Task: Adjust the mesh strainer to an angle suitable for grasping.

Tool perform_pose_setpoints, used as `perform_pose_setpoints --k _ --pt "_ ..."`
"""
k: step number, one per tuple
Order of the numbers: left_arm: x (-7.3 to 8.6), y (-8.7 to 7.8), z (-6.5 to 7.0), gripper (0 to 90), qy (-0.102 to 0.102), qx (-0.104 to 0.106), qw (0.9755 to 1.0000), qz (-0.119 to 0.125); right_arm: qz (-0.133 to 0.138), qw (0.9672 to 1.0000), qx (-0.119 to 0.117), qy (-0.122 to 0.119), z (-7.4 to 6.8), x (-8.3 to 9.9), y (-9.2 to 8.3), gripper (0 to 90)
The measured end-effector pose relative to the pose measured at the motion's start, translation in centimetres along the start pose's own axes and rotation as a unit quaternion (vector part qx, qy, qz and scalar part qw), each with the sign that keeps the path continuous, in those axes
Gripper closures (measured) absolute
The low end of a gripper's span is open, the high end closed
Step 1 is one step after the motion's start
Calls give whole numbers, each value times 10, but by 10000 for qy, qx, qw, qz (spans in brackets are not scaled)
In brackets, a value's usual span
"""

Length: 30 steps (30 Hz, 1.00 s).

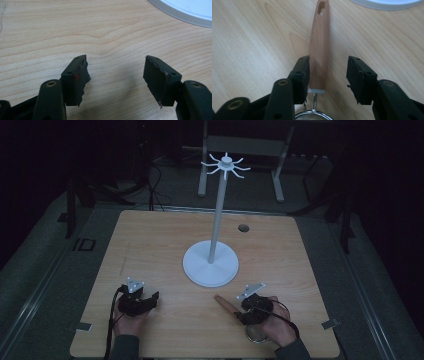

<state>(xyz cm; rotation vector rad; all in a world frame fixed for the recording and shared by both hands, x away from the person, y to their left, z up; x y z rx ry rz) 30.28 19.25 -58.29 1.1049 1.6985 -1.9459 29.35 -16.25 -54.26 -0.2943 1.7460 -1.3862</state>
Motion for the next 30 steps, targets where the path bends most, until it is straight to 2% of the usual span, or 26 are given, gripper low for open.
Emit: perform_pose_setpoints --k 4,9,15,21,23,26,30 --pt "0 0 0 363 1 2 10000 2 -228 9997 -55 -29 -3 3 6 521" --pt "0 0 0 363 1 3 10000 3 -538 9984 -76 -120 -3 7 13 609" --pt "0 0 0 363 0 -2 10000 6 -616 9981 -13 -68 2 4 14 673" --pt "0 0 0 363 2 8 10000 3 -658 9978 25 122 11 3 14 674" --pt "0 0 0 363 -4 5 10000 1 -680 9976 17 133 12 3 15 673" --pt "0 0 0 363 -1 8 10000 3 -881 9960 27 135 13 5 18 673" --pt "0 0 0 363 -1 6 10000 2 -912 9957 2 190 14 5 19 669"
Point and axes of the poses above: each handheld gripper's, and its own axes: y roughly forward along the jaws, x roughly out of its underside, z roughly to its right, the point moved 4 cm from there along y, roughly forward along the jaws, and after that the axes turned 7 degrees about y, right-handed, at the moved point
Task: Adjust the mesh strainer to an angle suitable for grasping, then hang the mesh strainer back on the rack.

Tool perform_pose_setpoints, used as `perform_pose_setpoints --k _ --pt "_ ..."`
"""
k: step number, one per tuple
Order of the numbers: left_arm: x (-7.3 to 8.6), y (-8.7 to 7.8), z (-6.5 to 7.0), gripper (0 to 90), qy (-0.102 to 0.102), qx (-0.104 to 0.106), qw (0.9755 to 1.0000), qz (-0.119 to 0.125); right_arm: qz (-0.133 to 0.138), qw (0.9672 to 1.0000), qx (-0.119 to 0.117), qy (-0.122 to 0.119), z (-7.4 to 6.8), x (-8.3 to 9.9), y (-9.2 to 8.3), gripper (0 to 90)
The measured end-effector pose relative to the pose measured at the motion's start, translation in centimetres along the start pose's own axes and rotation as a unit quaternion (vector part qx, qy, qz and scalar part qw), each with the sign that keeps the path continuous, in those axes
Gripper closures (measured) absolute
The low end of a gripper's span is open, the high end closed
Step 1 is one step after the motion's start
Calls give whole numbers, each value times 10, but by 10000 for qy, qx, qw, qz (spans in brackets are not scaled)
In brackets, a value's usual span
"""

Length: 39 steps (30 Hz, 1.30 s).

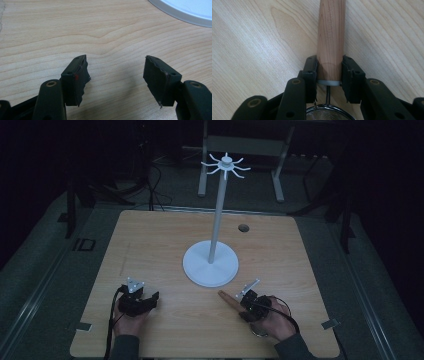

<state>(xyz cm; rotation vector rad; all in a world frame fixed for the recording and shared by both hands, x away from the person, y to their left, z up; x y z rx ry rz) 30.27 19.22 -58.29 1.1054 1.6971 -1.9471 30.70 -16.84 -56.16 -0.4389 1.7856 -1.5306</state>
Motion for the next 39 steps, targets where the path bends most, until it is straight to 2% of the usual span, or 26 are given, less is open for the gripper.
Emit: perform_pose_setpoints --k 5,12,17,31,39 --pt "0 0 0 363 9 8 10000 -1 -162 9999 -3 -10 2 0 -1 682" --pt "0 1 0 363 25 9 10000 -21 -58 10000 3 -16 5 -1 -1 695" --pt "0 1 0 363 23 6 10000 -22 203 9997 -111 79 8 0 -1 696" --pt "0 1 0 363 15 -1 10000 -24 814 9964 -103 225 12 -6 -12 696" --pt "0 0 0 363 3 -6 10000 -1 1340 9903 25 371 16 -11 -22 696"
Point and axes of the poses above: each handheld gripper's, and its own axes: y roughly forward along the jaws, x roughly out of its underside, z roughly to its right, the point moved 4 cm from there along y, roughly forward along the jaws, and after that the axes turned 7 degrees about y, right-handed, at the moved point
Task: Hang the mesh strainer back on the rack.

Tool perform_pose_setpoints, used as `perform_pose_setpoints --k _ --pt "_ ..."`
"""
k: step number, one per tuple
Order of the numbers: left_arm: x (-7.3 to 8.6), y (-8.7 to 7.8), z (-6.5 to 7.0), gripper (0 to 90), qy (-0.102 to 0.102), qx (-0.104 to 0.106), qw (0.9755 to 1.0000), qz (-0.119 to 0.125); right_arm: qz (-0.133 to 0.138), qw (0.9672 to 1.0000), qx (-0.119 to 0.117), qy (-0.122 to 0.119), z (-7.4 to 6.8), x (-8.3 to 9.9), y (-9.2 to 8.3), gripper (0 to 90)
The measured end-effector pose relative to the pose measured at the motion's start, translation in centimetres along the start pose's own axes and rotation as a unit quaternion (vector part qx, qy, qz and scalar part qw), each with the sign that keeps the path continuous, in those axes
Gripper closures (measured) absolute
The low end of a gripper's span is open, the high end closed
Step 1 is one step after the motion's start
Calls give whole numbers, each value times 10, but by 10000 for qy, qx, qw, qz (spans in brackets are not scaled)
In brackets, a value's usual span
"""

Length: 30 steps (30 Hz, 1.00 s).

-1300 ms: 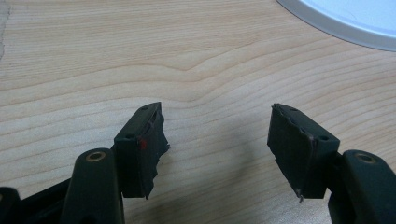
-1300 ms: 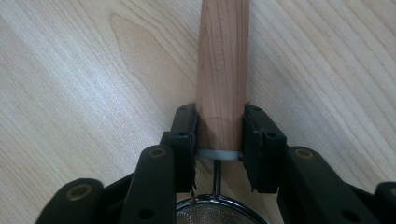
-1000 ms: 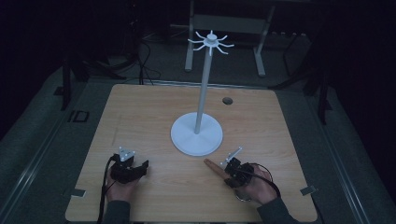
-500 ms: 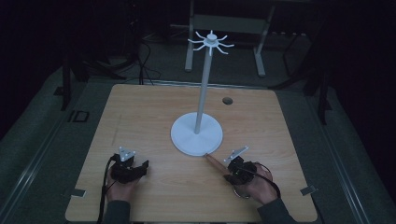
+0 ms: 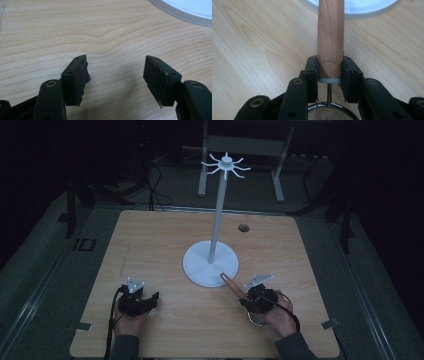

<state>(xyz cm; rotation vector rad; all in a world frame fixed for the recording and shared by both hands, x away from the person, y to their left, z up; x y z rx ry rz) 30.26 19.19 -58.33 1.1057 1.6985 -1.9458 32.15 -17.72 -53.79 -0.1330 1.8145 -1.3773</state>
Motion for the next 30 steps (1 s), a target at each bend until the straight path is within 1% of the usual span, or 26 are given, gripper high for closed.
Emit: perform_pose_setpoints --k 10,14,18,23,30 --pt "0 -1 0 363 -13 -5 10000 6 373 9992 122 100 0 -12 -6 696" --pt "0 -1 -1 363 -9 -9 10000 5 518 9984 205 100 0 -16 -8 696" --pt "0 -1 -1 363 -8 -5 10000 7 696 9972 248 126 0 -21 -11 696" --pt "0 -1 -1 363 -4 -3 10000 13 853 9958 299 165 0 -25 -15 696" --pt "0 -1 -1 363 -5 -7 10000 13 1108 9929 346 254 1 -31 -20 696"
Point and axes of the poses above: each handheld gripper's, and its own axes: y roughly forward along the jaws, x roughly out of its underside, z roughly to its right, the point moved 4 cm from there along y, roughly forward along the jaws, and after that the axes turned 7 degrees about y, right-handed, at the moved point
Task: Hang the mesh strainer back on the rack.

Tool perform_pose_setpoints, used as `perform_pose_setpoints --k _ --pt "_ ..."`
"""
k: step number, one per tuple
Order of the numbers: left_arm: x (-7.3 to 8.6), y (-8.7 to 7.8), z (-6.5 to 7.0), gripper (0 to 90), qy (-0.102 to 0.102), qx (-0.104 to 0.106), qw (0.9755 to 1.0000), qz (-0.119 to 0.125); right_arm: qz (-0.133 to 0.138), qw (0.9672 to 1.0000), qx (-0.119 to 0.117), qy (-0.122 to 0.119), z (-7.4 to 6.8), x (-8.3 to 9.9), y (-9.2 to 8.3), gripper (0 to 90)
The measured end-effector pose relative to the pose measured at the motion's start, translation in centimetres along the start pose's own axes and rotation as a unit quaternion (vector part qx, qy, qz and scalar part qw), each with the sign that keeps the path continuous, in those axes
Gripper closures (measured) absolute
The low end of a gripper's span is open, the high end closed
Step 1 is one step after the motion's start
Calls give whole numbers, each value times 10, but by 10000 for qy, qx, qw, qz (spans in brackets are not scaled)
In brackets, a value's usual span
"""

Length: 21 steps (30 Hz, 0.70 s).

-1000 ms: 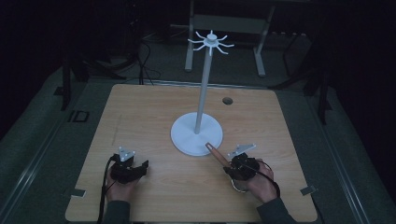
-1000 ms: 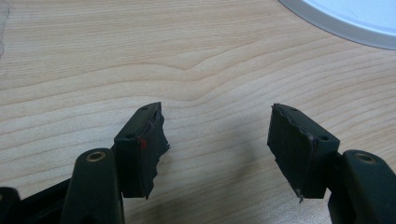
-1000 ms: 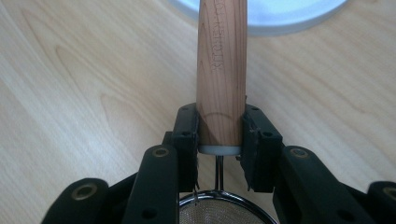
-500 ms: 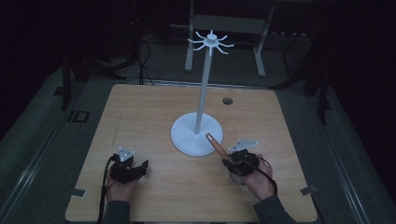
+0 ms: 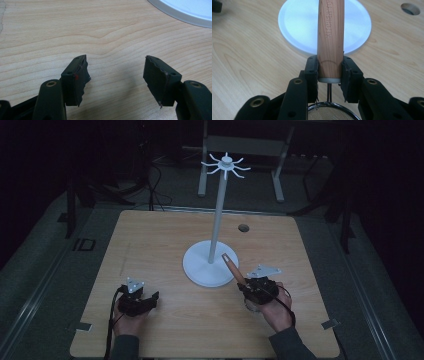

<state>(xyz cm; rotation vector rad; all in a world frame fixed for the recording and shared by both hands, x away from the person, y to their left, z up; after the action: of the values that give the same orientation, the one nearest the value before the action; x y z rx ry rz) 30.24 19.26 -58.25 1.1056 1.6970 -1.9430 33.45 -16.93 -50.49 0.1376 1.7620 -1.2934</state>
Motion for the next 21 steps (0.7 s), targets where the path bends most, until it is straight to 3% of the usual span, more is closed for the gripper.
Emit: perform_pose_setpoints --k 21 --pt "0 0 0 363 -4 14 10000 3 651 9975 131 230 1 -21 -12 696"
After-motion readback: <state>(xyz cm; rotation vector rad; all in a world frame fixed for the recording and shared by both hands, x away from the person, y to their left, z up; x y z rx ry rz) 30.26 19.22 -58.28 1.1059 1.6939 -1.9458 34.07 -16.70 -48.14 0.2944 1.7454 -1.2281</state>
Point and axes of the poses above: each handheld gripper's, and its own axes: y roughly forward along the jaws, x roughly out of its underside, z roughly to its right, the point moved 4 cm from there along y, roughly forward along the jaws, and after that the axes turned 7 degrees about y, right-handed, at the moved point
